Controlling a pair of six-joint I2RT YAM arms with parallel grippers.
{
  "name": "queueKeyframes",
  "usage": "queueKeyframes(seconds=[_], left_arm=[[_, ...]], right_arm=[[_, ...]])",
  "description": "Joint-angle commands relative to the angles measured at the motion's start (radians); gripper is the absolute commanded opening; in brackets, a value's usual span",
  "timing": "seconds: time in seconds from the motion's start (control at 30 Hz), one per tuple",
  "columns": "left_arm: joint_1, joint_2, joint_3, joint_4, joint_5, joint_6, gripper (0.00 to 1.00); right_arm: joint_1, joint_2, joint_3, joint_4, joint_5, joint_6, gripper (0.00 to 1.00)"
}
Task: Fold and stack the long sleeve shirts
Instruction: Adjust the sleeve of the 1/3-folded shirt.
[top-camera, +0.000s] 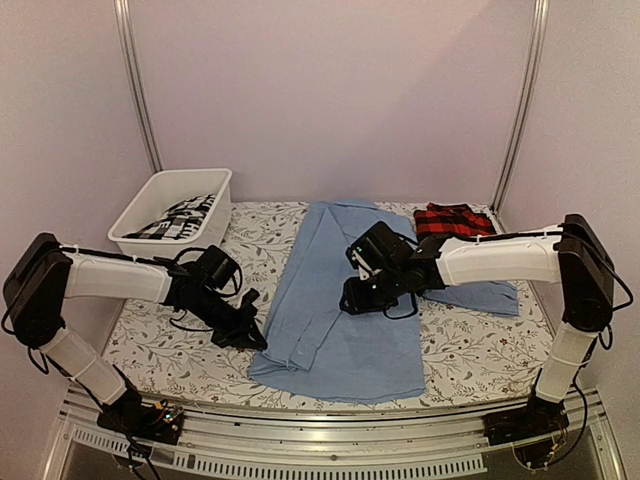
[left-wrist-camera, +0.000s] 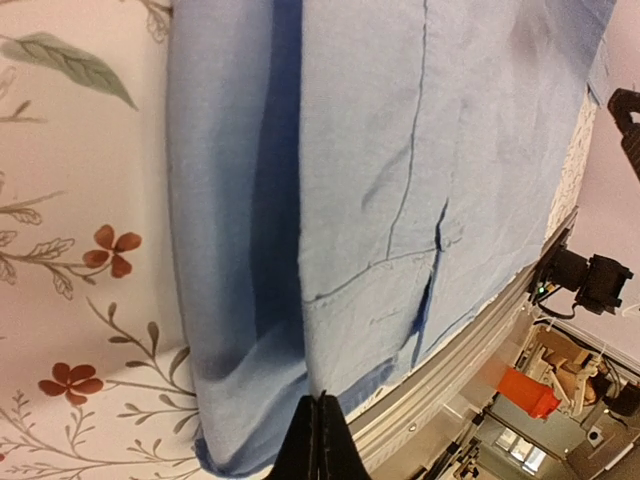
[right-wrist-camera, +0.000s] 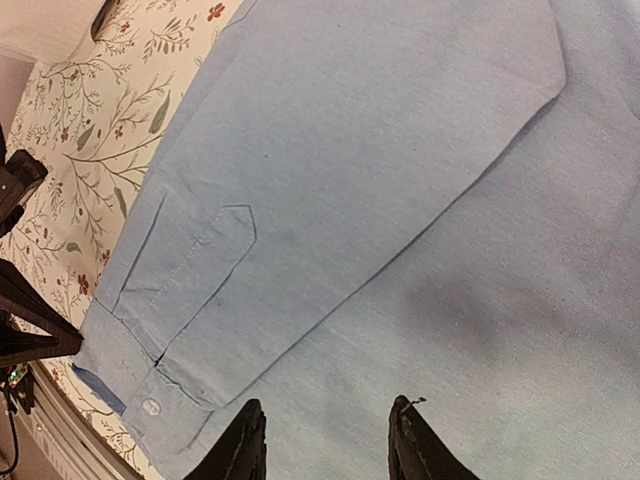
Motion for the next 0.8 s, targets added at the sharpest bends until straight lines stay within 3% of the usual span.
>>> queueKeyframes(seconds=[0.0, 0.43, 0.77], left_arm=[[0.019, -0.022, -0.033, -0.023, -0.006, 0.033, 0.0], [0.018, -0.002, -0.059, 0.008, -0.018, 0.039, 0.02], [0.059, -0.058, 0.062, -0.087, -0.188, 0.122, 0.36]], right_arm=[[-0.022, -0.049, -0.035, -0.009, 0.051, -0.017, 0.41], [-0.103, -0.002, 0.057, 0.044, 0.069, -0.042, 0.41], [-0.15, 0.148, 0.216, 0.064, 0.062, -0.1, 0.41]])
